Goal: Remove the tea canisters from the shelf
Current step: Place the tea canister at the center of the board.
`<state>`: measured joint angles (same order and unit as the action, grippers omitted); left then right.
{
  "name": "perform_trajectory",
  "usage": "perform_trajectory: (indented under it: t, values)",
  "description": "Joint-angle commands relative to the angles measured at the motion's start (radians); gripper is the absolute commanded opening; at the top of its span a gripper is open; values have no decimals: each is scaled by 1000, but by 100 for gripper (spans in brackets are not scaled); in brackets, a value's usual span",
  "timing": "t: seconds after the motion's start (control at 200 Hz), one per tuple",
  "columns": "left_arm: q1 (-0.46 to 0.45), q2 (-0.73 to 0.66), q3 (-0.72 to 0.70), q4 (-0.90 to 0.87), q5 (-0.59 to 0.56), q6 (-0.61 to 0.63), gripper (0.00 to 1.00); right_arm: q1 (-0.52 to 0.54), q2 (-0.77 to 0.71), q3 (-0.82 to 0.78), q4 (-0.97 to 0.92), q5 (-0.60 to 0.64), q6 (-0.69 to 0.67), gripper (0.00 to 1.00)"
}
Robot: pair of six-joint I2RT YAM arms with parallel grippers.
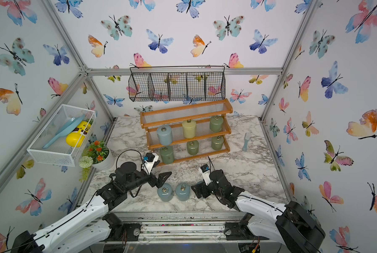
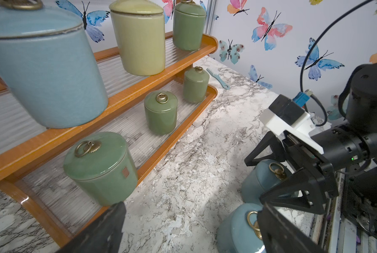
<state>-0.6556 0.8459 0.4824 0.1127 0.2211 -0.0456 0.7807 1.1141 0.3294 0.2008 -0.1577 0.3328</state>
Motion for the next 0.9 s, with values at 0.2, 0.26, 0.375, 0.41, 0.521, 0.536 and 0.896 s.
perform_trajectory:
  t: [0.2, 0.26, 0.375, 0.41, 0.521, 0.536, 0.896]
  values:
    - [4, -24, 14, 13, -43, -3, 99, 8, -11, 80, -43, 7, 3, 93]
    - [4, -28, 17, 13, -53, -2, 98, 8, -16, 94, -53, 9, 0, 94]
    - [4, -28, 23, 8, -72, 1, 98, 8, -35, 125, -71, 18, -6, 95]
    - [4, -27, 26, 7, -77, 1, 98, 8, -45, 139, -79, 22, -8, 96]
    - [4, -25, 35, 1, -88, 1, 99, 8, -63, 179, -101, 57, -25, 97]
    - [4, -25, 35, 2, -88, 1, 98, 8, -63, 183, -102, 61, -28, 97]
    - [4, -9, 56, 18, -165, 6, 98, 6, 4, 329, -86, 145, -136, 100]
